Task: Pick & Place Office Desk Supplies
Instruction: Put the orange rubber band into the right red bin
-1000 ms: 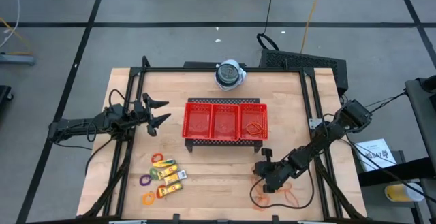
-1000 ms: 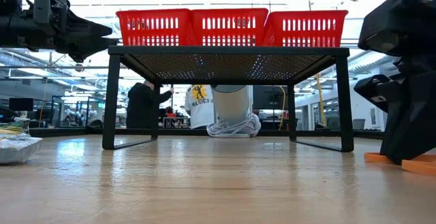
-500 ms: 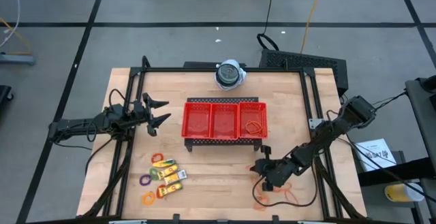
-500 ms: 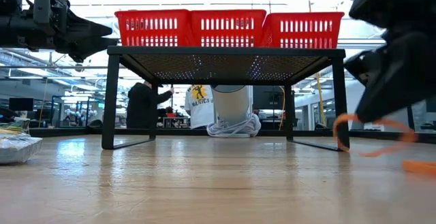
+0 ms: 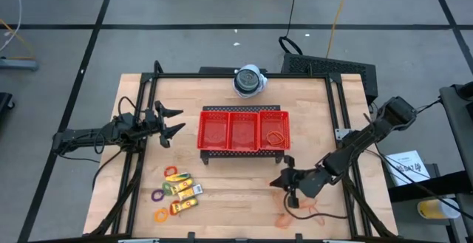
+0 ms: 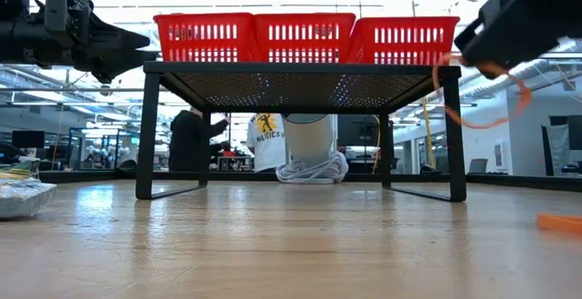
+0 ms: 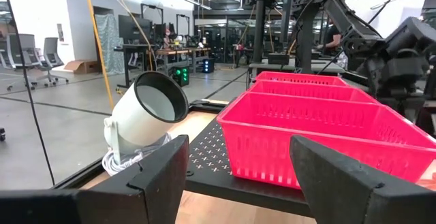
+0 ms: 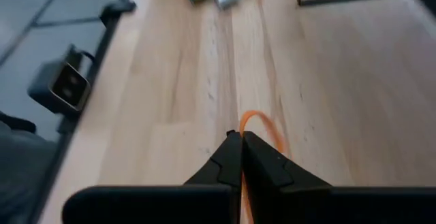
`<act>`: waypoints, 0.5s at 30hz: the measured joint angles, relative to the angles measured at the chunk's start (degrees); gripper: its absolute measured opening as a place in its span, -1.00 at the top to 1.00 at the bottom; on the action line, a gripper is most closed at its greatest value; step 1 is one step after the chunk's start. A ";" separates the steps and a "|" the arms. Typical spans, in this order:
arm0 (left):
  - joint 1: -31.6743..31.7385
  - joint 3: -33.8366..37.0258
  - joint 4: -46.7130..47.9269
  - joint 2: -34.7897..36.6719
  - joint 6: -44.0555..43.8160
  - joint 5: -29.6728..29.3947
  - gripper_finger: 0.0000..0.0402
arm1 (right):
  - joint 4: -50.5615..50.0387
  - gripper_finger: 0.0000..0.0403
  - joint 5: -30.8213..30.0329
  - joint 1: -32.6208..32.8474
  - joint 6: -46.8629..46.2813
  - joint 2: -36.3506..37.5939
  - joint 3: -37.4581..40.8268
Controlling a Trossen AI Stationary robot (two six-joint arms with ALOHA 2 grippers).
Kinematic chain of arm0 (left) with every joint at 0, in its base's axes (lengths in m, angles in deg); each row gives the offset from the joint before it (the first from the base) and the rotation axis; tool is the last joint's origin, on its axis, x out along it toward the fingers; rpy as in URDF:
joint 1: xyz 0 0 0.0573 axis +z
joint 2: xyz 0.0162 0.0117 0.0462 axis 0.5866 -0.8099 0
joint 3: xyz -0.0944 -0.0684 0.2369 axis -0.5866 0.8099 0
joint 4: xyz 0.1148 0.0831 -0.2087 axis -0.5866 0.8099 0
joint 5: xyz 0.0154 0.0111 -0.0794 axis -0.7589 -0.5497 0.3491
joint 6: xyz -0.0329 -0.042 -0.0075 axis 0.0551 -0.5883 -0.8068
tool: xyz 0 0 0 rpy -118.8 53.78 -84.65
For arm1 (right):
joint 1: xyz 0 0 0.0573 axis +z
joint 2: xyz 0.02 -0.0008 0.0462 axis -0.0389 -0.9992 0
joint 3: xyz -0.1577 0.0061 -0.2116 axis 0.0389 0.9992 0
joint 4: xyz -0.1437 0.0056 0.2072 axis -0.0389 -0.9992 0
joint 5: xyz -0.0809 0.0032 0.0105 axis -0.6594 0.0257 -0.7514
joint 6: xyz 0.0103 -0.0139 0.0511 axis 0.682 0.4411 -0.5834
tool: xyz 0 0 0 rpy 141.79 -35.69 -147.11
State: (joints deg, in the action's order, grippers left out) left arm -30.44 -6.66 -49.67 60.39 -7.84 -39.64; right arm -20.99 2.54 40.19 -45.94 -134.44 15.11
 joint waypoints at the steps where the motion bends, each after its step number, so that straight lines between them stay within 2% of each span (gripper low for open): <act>1: 0.01 0.00 0.00 0.00 0.00 0.00 -0.33 | 0.29 1.00 -0.05 0.00 0.43 0.57 0.00; 15: 0.00 0.00 0.00 0.00 0.00 0.00 -0.33 | 8.78 1.00 -0.64 -0.30 18.92 10.64 -0.02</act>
State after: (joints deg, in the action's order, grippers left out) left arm -30.44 -6.66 -49.67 60.39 -7.84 -39.64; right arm -12.20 1.90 39.88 -27.02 -123.81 15.09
